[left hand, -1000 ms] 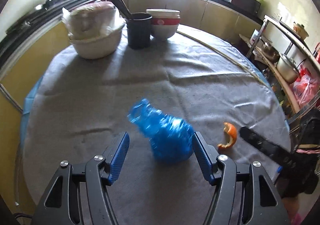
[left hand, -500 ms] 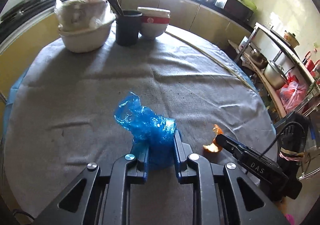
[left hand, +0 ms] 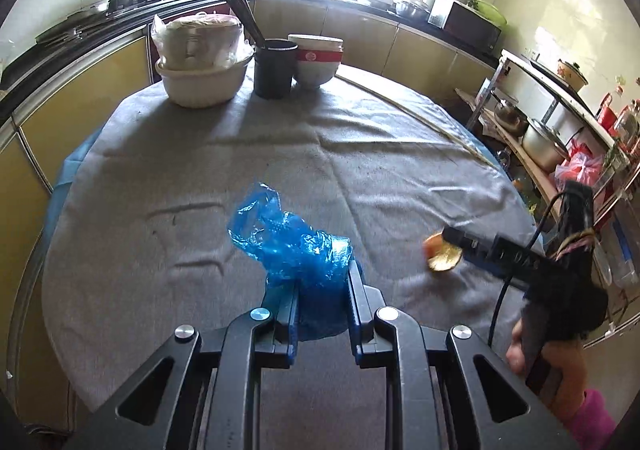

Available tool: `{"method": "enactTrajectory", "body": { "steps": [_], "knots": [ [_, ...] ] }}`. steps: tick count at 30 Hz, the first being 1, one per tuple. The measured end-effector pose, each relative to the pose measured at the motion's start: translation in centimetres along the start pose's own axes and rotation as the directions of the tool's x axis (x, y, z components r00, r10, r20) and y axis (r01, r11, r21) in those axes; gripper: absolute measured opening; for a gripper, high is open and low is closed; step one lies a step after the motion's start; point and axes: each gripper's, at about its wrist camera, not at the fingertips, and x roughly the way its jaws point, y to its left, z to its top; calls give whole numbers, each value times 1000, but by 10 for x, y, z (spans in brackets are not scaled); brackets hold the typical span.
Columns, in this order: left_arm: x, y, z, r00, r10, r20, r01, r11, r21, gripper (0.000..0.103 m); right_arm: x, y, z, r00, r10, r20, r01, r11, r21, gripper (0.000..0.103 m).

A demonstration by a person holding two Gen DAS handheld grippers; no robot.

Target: Collect trash

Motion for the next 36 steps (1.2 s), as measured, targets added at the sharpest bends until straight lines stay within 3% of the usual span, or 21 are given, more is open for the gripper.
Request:
{"method": "enactTrajectory", "body": {
  "steps": [5,9,10,12,13,17,27,30,31,34,36],
  "knots": [
    [3,5,-5,1000,-11,-23,11,1000,-8,21,7,14,-1,998,-65,17,66,995,-69,77],
    [4,7,-6,1000,-18,-22,18,1000,-13,21,26,27,-9,972,-234,32,235,950,-203,76],
    [4,7,-7,1000,-20,-22,20,1000,-12,21,29,28,-12,965,-257,46,261,938,-230,73],
    [5,6,-8,999,-22,-25,22,1000,-8,21,30,32,-15,951,-297,86,309,911,-273,56],
    [5,5,-8,999,-25,-27,25,1000,-8,21,30,32,-16,944,-315,100,330,899,-286,37],
    [0,3,-9,999,-32,-24,32,999,-8,21,20,26,-16,954,-285,90,299,909,-291,18],
    [-24,-7,-17,1000,-24,5,24,1000,2,21,-33,19,-33,983,-155,102,175,958,-226,16],
    [-27,-7,-20,1000,-28,2,28,1000,-5,21,-41,13,-38,992,-101,79,116,970,-214,18],
    [-29,-8,-21,1000,-24,6,24,1000,-5,21,-43,12,-38,993,-90,80,105,973,-207,25],
    [-28,-6,-22,1000,-22,4,22,1000,-9,21,-39,11,-36,995,-86,49,93,979,-180,89],
    [-26,-4,-22,1000,-22,-3,22,1000,-12,21,-36,12,-37,994,-78,78,92,976,-198,89]
  ]
}}
